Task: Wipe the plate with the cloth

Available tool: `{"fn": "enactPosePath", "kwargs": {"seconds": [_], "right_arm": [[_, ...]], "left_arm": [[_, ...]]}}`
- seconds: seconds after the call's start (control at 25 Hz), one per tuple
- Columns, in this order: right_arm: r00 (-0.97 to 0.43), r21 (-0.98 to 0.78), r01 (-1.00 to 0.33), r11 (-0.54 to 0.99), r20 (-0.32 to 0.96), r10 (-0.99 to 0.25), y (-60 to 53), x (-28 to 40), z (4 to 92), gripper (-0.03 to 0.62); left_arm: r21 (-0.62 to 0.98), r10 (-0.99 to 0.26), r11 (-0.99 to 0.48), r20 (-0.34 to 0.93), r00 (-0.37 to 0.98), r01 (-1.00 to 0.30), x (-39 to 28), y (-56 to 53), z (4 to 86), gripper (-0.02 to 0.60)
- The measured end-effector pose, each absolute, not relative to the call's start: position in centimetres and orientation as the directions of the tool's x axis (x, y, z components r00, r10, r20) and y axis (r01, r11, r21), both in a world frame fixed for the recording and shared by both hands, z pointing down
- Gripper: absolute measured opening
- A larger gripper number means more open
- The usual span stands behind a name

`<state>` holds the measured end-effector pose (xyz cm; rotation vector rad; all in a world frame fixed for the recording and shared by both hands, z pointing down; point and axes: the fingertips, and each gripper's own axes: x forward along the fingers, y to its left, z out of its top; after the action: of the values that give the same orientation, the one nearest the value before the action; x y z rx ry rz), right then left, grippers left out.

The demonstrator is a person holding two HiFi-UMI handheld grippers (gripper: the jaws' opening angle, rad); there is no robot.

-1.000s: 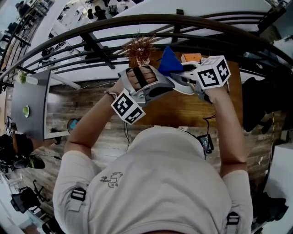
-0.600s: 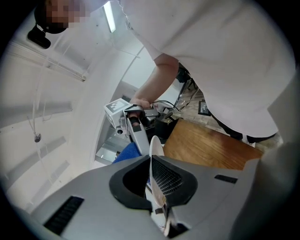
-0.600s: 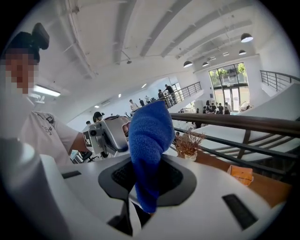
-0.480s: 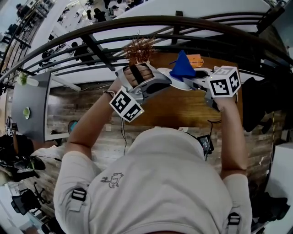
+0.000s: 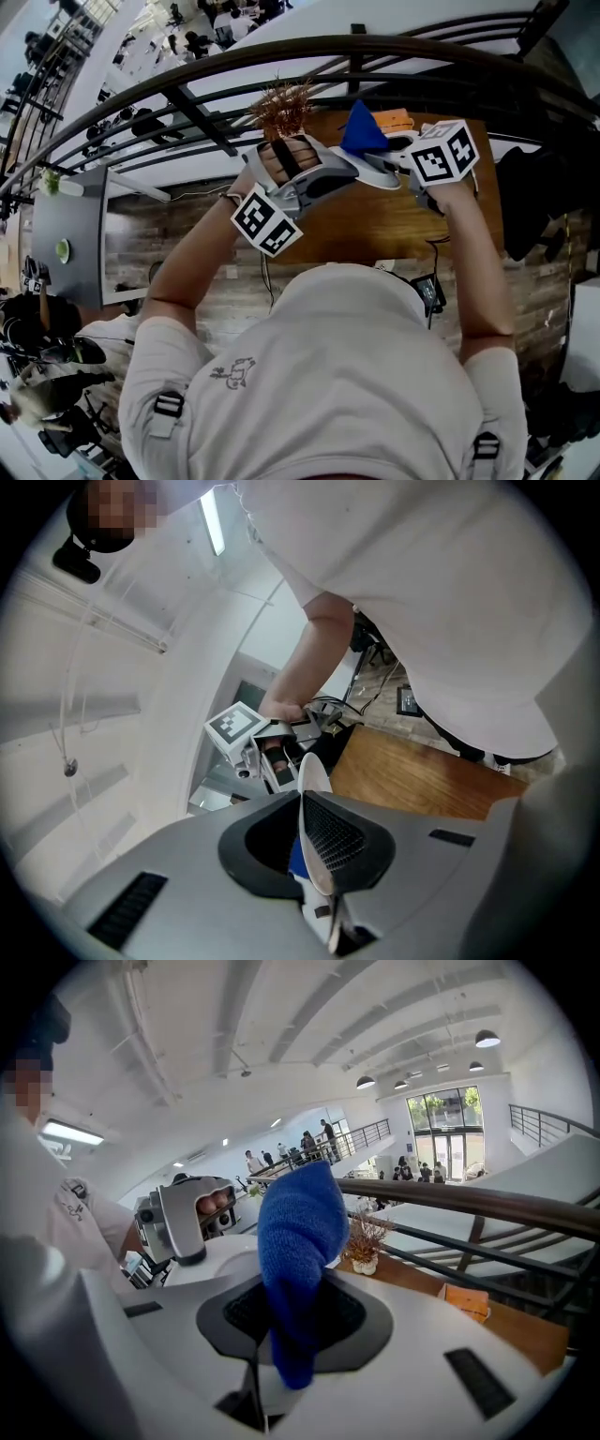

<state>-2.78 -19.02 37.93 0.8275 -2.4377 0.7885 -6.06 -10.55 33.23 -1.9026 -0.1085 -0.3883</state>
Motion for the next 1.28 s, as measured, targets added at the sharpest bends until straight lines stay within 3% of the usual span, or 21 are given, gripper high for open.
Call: {"fn": "enactPosePath", "kwargs": {"seconds": [0.36,0.72,1.28], "right_arm": [[-0.750,-0.357,-0.624,0.695,0.523,-0.405,-18.0,-4.2,35.4,0.098],[-0.701,-0.404,-0.702,0.586,0.537,-0.470,-15.5,2.1,38.6,0.100],[-0.657,-0.505,-0.754,0.420,0.582,-0.479,-13.0,10.3,48.3,0.100]], "left_arm": [[-0.886,-0.133,-0.387,0.327,0.936,0.255,-6.7,-12.1,34.0,0.020],[-0.828,-0.158,-0.537,0.285,0.945,0.160,-7.4,-13.8,34.8,0.020],[-0.390,-0.178,-0.918,0.250,0.952,-0.069,-3.7,-14.6,42.9,0.020]]}}
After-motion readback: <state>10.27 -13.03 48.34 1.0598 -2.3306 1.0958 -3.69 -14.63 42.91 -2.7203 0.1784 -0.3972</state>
